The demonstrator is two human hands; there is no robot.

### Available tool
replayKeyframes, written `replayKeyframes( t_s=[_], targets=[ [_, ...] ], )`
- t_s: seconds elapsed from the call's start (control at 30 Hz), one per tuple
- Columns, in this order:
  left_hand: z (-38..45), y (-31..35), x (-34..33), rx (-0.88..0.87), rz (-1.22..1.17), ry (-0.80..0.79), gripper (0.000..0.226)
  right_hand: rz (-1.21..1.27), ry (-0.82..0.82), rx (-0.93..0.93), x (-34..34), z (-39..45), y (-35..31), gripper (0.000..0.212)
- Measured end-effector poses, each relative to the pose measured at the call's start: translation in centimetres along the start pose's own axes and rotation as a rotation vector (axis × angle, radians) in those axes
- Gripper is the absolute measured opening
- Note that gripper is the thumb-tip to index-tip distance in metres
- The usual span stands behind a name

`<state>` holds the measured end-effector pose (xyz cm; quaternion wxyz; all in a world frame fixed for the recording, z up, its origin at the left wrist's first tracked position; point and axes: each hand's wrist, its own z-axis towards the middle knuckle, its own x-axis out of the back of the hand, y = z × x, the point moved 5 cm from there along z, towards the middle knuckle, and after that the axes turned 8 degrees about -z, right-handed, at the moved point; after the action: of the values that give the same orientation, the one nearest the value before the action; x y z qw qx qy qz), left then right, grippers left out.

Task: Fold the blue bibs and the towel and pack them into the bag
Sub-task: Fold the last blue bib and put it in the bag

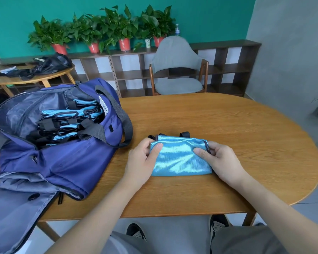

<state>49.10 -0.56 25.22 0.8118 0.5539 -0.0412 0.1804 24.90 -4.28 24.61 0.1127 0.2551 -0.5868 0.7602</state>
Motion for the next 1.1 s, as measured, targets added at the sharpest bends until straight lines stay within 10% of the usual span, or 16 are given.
replayKeyframes(
  t_s=[0.27, 0.77, 1.1],
  targets=[
    [0.8, -1.9, 0.8, 0.063, 0.236, 0.078, 0.053, -0.276, 0.112, -0.254, 0.3, 1.9, 0.9, 0.043],
    [0.1, -1.5, -1.6, -0.265, 0.532, -0.173, 0.018, -0.142, 0.448, -0.198, 0.7, 1.6, 1.0, 0.041],
    [-1.5, 0.9, -1.7, -0.427, 0.508, -0.142, 0.037, -0.635, 0.107, -0.297, -1.6, 1.4, 0.5, 0.044]
  ],
)
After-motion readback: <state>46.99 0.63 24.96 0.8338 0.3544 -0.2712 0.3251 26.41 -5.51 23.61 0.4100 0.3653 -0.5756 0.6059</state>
